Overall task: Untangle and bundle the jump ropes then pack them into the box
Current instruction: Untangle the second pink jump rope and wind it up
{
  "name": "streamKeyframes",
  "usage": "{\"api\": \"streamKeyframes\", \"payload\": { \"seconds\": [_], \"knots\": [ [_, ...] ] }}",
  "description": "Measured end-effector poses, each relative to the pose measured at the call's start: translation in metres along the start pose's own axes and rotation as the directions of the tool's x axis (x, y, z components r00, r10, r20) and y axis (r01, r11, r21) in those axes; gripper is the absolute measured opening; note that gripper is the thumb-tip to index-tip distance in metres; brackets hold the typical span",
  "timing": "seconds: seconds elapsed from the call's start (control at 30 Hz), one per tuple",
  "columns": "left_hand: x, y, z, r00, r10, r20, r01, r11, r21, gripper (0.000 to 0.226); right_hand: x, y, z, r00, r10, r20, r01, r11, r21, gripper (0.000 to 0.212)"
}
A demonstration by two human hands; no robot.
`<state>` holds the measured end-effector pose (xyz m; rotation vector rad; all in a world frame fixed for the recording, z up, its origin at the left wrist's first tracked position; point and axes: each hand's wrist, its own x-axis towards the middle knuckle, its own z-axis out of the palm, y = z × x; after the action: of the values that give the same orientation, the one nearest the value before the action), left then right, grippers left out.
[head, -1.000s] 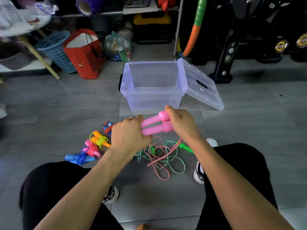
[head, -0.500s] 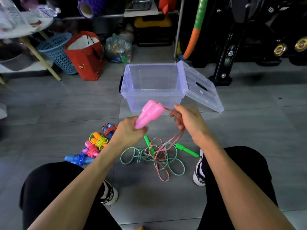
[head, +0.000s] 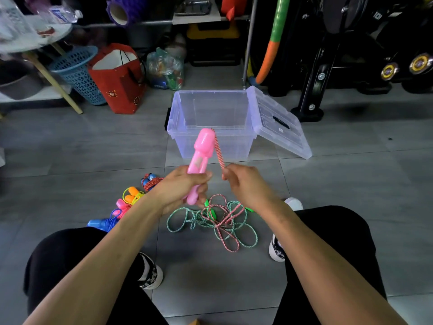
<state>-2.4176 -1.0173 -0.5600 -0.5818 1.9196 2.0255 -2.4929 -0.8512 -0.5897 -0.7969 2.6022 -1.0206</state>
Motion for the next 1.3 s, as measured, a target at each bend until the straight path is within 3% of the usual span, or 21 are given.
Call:
{"api": "streamKeyframes", "payload": {
  "seconds": [0.13, 0.23, 0.3, 0.4, 0.53, 0.57, 0.63, 0.7, 0.77, 0.87, 0.93, 1.03, 1.13, 1.23, 1.3],
  "knots": [
    [0.021, -0.010, -0.016, 0.961, 0.059, -0.271, 0.063, 0.906, 0.419, 0.021, -0.008, -0.008, 0.003, 0.975, -0.051, 0.215, 0.106, 0.962, -0.253, 0.027],
    [0.029, -0.017, -0.028, 0.918, 0.176, -0.356, 0.185, 0.604, 0.775, 0.011, -0.016, -0.016, -0.002, 0.947, -0.075, 0.312, 0.179, 0.930, -0.321, 0.025],
    [0.030, -0.021, -0.028, 0.924, 0.172, -0.342, 0.221, 0.490, 0.843, 0.007, -0.019, -0.020, -0.004, 0.932, -0.057, 0.358, 0.185, 0.924, -0.334, 0.024],
    [0.032, -0.026, -0.025, 0.934, 0.139, -0.330, 0.236, 0.456, 0.858, 0.007, -0.017, -0.019, -0.005, 0.926, -0.011, 0.377, 0.147, 0.931, -0.334, 0.032],
    [0.029, -0.020, -0.028, 0.924, 0.276, -0.265, 0.138, 0.406, 0.904, 0.010, -0.006, 0.000, -0.010, 0.954, 0.122, 0.274, -0.033, 0.951, -0.309, 0.023],
    [0.026, -0.017, -0.029, 0.923, 0.313, -0.223, 0.099, 0.368, 0.924, 0.012, -0.003, 0.005, -0.012, 0.961, 0.145, 0.234, -0.076, 0.956, -0.282, 0.029],
    [0.018, -0.015, -0.030, 0.933, 0.344, -0.106, 0.010, 0.271, 0.963, 0.014, 0.001, 0.007, -0.018, 0.970, 0.156, 0.186, -0.127, 0.979, -0.160, 0.062],
    [0.013, -0.016, -0.032, 0.941, 0.338, 0.021, -0.105, 0.232, 0.967, 0.015, 0.002, 0.003, -0.019, 0.980, 0.074, 0.185, -0.080, 0.996, 0.026, 0.086],
    [0.008, -0.013, -0.032, 0.935, 0.342, 0.092, -0.192, 0.270, 0.943, 0.018, 0.005, 0.003, -0.015, 0.980, -0.014, 0.199, -0.016, 0.989, 0.147, 0.072],
    [0.004, -0.006, -0.028, 0.922, 0.375, 0.093, -0.270, 0.454, 0.849, 0.019, 0.005, -0.003, -0.006, 0.969, 0.027, 0.244, -0.113, 0.932, 0.346, 0.016],
    [0.006, -0.002, -0.026, 0.937, 0.347, -0.040, -0.218, 0.668, 0.711, 0.021, 0.002, -0.013, -0.001, 0.978, 0.077, 0.194, -0.155, 0.890, 0.430, 0.021],
    [0.014, 0.002, -0.031, 0.938, 0.206, -0.279, -0.061, 0.889, 0.454, 0.024, -0.006, -0.028, 0.002, 0.999, 0.020, 0.047, -0.033, 0.956, 0.292, 0.031],
    [0.019, 0.007, -0.037, 0.931, 0.043, -0.363, 0.116, 0.907, 0.404, 0.017, -0.008, -0.034, 0.008, 0.998, -0.039, -0.051, 0.052, 0.964, 0.260, 0.037],
    [0.020, 0.006, -0.043, 0.908, -0.059, -0.414, 0.271, 0.837, 0.475, 0.015, 0.002, -0.027, 0.015, 0.964, 0.035, -0.265, 0.029, 0.972, 0.234, 0.035],
    [0.021, 0.007, -0.044, 0.906, -0.113, -0.409, 0.302, 0.848, 0.435, 0.014, 0.006, -0.019, 0.019, 0.947, 0.038, -0.320, 0.002, 0.992, 0.125, 0.031]
  ]
}}
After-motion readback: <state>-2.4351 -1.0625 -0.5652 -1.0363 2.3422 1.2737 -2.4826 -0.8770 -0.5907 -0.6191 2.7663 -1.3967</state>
